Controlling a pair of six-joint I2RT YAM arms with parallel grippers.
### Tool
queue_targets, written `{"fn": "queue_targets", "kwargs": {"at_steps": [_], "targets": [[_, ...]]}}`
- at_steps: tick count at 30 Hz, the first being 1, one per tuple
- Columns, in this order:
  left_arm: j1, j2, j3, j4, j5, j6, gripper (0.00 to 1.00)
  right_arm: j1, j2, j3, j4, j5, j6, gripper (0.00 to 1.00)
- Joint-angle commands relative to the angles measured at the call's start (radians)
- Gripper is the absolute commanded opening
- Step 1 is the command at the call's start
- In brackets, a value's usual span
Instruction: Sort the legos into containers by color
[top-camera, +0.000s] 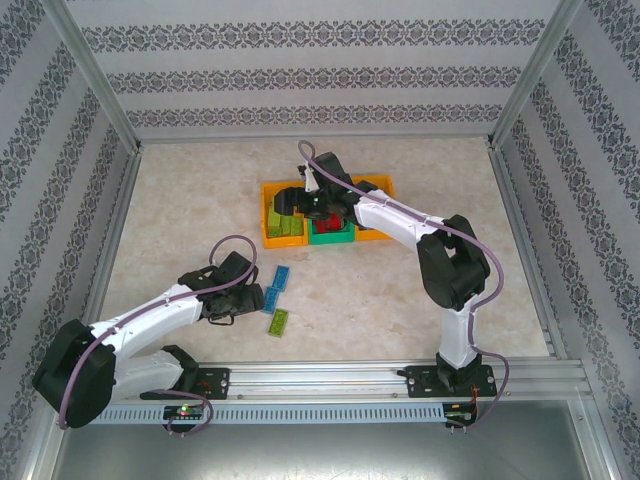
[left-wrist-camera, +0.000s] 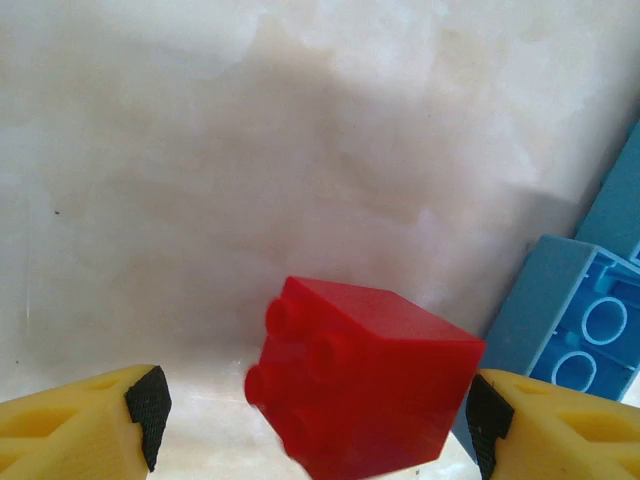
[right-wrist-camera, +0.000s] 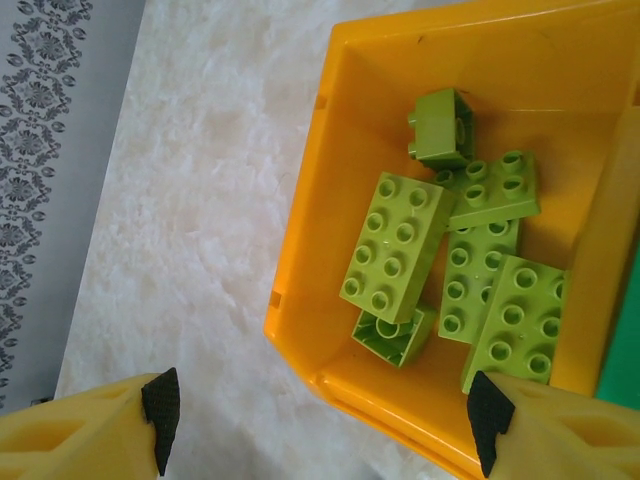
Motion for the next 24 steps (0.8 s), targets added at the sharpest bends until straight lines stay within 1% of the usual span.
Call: {"fn": "queue_targets", "kwargs": {"at_steps": [1,12,18,24], "targets": [[-0.012,-0.016,0.016,-0.013,-0.016,0.014,0.79,-0.010,-0.047,-0.018,0.014,0.012,-0.014,0.79],[-0.012,-0.013,-0.009,0.024,0.000,-0.016,0.79,-0.011,-0.045,-0.038,0.018,0.008,-0.014,0.79],[-0.012,0.043,0.018,0.002,-0.028,0.004,0.79,-0.016,-0.050,-0.048,0.023,0.009,-0.007,0.79],[-0.011,0.090,0.036,0.022,-0.032,0.009,0.72,-0.016,-0.071,-0.068,0.027,0.010,-0.011,0.79]]}}
